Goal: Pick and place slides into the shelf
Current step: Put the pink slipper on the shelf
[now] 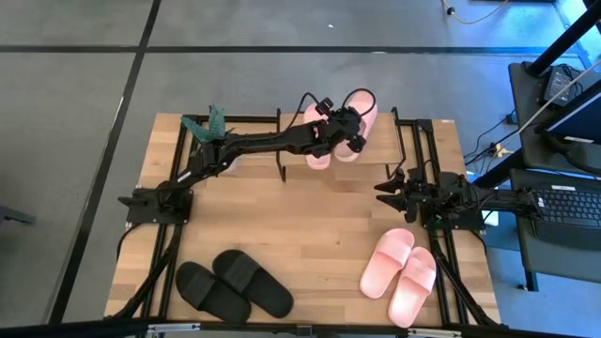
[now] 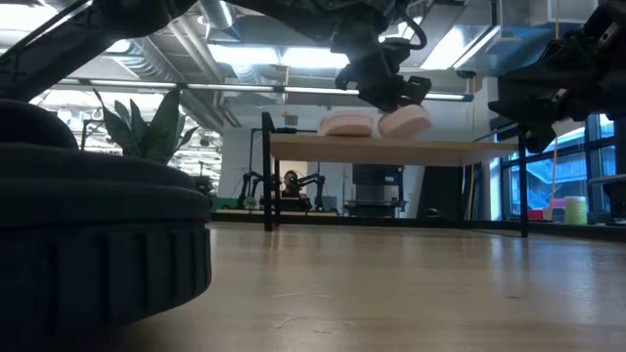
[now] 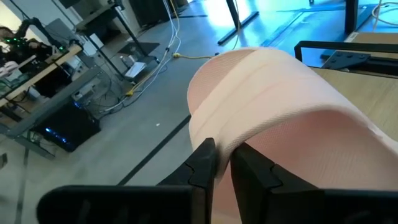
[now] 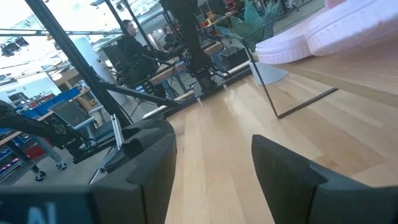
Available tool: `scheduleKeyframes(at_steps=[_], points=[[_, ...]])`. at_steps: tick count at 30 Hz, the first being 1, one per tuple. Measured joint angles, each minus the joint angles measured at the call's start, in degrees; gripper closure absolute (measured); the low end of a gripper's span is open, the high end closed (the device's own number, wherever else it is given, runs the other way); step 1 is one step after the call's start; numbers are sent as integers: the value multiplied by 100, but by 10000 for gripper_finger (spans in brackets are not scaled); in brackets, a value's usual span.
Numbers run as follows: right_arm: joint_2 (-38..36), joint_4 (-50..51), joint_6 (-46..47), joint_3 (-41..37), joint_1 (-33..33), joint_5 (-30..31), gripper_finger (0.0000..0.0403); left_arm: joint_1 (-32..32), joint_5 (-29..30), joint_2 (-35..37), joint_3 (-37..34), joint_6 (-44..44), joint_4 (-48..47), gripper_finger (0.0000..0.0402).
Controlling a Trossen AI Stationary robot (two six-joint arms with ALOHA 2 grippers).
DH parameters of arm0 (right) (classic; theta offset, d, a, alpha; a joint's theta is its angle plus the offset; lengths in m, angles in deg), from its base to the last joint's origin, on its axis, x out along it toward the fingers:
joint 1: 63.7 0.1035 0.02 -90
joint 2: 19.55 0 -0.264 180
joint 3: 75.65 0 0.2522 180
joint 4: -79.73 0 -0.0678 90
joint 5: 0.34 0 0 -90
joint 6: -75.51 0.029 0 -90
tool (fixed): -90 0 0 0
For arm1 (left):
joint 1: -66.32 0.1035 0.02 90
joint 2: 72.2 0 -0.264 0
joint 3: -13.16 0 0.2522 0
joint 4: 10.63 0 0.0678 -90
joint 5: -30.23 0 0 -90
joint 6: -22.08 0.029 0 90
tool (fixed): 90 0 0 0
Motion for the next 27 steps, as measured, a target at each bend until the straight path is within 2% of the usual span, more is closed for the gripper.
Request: scheduleKeyframes(at_steps=[7,12,27], points=[[0,0,0,0,0,-9,192,-4,-37,0,0,-3,-4,369],[0,0,0,0,-1,-9,192,-13,-274,0,0,3,-6,365],[0,0,-2,0,-1,-9,192,-11,-383,2,0,0,-9,292]])
